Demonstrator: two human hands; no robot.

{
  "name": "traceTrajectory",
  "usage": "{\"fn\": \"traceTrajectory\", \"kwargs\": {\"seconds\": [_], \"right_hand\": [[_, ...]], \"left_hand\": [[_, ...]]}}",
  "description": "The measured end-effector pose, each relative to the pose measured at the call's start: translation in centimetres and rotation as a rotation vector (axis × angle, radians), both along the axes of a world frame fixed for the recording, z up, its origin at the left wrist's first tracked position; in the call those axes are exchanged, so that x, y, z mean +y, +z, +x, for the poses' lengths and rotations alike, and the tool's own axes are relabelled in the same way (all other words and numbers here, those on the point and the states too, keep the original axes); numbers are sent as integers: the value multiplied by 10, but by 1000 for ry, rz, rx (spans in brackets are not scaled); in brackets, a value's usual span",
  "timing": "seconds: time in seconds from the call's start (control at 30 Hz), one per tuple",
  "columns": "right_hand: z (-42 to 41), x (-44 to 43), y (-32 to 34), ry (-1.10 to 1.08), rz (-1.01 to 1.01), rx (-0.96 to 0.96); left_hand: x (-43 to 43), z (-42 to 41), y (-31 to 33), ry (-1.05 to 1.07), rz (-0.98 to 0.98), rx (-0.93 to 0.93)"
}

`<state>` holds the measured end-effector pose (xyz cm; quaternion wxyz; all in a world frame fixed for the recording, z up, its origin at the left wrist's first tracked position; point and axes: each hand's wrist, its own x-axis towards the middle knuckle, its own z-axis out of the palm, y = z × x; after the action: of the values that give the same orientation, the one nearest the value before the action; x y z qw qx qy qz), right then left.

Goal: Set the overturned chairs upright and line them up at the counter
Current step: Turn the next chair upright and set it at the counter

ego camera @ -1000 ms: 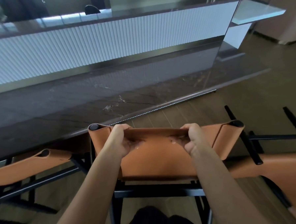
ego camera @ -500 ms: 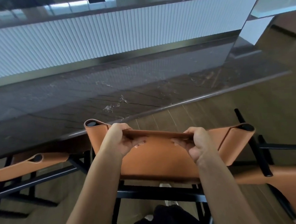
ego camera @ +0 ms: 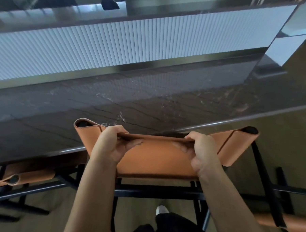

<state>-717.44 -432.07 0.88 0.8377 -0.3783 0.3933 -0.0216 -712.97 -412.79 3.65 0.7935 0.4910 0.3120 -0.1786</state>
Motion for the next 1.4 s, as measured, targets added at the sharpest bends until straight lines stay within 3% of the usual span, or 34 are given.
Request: {"fn": "traceTrajectory", "kwargs": {"seconds": [0.2, 0.37, 0.6, 1.17, 1.4], "right_hand": [[22, -23, -15, 101, -68, -58], [34, -32, -47, 158, -92, -17], [24, -33, -93, 199, -78, 110], [15, -36, -121, 117, -46, 113], [-8, -32, -128, 67, -39, 207]], "left_hand": [[-25, 3, -31, 222, -42, -100], [-32, 2, -70, 284, -90, -38], [-24, -7, -126, 229, -109, 79], [-12, -33, -137, 83, -207, 117], [-5, -51, -140, -70, -148, 308]]}}
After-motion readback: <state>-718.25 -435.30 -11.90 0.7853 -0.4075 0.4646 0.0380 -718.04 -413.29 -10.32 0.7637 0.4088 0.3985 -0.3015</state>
